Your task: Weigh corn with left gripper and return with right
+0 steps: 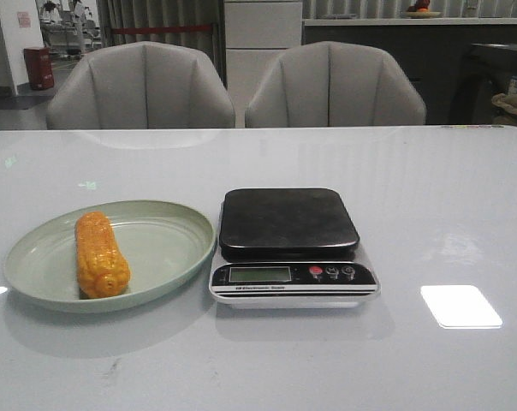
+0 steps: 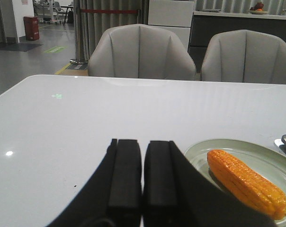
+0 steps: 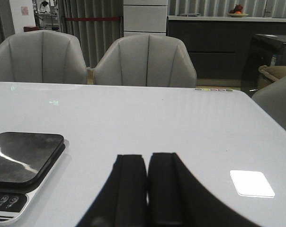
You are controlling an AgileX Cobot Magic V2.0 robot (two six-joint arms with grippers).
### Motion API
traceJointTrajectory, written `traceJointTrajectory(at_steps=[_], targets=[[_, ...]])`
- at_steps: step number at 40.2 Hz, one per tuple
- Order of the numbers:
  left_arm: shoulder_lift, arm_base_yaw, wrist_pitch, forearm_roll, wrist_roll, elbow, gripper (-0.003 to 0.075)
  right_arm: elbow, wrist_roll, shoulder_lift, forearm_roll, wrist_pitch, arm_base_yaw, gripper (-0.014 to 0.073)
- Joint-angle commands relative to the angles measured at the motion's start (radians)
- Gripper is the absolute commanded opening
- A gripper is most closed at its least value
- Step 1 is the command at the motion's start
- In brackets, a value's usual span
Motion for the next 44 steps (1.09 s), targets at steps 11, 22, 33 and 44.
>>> traceJointTrajectory(at_steps=[11, 22, 33, 44], targets=[[-0.019, 0.003, -0.075, -0.007, -0.004, 0.000, 0.0114, 0.005, -0.012, -0.019, -0.013, -0.084, -0.007, 0.0164], [-0.019, 0.003, -0.075, -0.007, -0.004, 0.000, 0.0114, 0.005, -0.012, -0.019, -0.013, -0.084, -0.007, 0.0164], [-0.019, 0.003, -0.136, -0.005, -0.004, 0.000, 0.0114, 0.005, -0.012, -0.019, -0.013, -0.084, -0.006, 0.0164], [-0.019, 0.003, -0.427, -0.025, -0.006, -0.031, 0.0114, 0.005, -0.012, -0.019, -0.013, -0.084, -0.005, 0.0164]])
